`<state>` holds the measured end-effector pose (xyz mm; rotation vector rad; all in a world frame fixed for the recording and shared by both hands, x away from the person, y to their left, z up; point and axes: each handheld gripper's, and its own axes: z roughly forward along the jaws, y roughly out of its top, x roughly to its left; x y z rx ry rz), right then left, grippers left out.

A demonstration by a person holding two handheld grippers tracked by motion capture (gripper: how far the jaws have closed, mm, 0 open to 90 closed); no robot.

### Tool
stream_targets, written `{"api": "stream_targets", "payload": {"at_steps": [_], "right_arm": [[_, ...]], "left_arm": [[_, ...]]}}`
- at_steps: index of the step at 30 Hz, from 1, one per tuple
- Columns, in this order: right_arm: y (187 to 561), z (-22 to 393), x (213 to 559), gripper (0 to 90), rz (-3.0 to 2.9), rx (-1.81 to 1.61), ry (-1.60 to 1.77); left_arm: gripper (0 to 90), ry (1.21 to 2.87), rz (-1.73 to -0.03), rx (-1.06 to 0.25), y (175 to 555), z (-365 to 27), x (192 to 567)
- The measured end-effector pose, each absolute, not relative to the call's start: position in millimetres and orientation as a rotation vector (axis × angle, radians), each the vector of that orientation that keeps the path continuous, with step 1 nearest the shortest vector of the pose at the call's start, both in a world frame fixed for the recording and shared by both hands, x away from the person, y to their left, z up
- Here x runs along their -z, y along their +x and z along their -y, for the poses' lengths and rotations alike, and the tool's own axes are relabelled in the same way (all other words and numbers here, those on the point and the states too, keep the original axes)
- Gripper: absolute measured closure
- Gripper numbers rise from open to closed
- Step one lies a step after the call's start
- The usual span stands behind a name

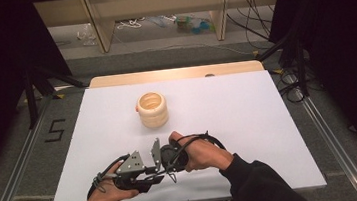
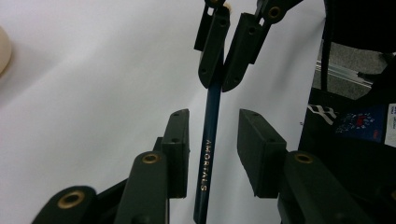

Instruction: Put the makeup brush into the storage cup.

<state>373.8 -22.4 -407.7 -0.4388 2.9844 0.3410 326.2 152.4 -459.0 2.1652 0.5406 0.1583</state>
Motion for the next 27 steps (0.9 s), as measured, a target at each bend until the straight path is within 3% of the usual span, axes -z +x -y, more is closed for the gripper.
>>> {"api": "stream_targets", "payload": {"at_steps": [27], "right_arm": [[372.7, 21.8, 407.5, 83.1, -2.979, -0.343, -0.5]], "left_arm": [[73.5, 2.179, -0.514, -0.134, 326.7, -152.1, 460.4]]}}
